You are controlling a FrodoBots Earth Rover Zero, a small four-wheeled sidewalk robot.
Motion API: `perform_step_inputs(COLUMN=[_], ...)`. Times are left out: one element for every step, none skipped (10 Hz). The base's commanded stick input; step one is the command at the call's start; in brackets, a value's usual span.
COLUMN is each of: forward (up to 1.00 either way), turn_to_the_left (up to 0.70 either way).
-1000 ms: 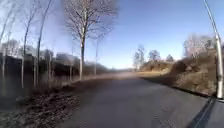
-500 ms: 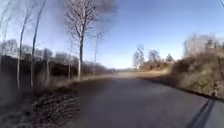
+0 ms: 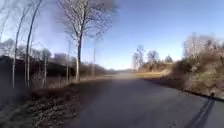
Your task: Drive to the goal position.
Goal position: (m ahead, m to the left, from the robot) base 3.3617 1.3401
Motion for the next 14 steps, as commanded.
perform_step_inputs(forward=[1.00,1.00,1.00,1.00,1.00,1.00,1.00,1.00,1.00,1.00,1.00,1.00,1.00,1.00], turn_to_the_left=[0.00,0.00,0.00,0.00,0.00,0.00,0.00,0.00,0.00,0.00,0.00,0.00,0.00,0.00])
